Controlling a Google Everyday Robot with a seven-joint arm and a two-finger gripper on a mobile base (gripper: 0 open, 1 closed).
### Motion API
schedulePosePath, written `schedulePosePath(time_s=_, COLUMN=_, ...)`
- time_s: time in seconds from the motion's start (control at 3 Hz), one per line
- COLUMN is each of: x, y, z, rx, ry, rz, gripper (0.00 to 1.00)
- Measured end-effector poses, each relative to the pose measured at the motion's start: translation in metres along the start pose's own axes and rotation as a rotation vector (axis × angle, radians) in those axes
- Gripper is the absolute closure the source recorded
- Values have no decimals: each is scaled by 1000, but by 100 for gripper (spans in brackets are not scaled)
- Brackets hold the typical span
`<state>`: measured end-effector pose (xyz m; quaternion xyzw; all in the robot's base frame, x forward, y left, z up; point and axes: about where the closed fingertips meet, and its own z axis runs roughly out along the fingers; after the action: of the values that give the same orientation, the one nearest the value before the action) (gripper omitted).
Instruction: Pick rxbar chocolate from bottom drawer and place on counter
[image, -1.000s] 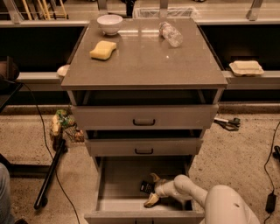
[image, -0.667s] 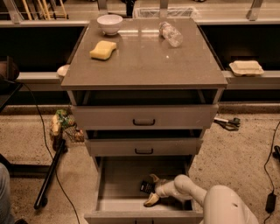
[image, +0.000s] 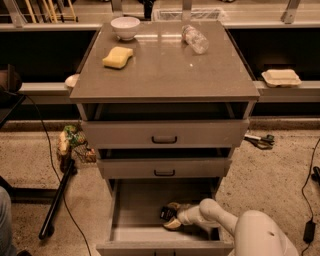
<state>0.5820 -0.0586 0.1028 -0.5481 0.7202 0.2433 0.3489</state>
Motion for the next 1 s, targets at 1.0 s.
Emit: schedulePosePath(time_s=1.0, x=-30, y=4, z=-37, rx=-5, ry=-77, rz=-79, gripper=100)
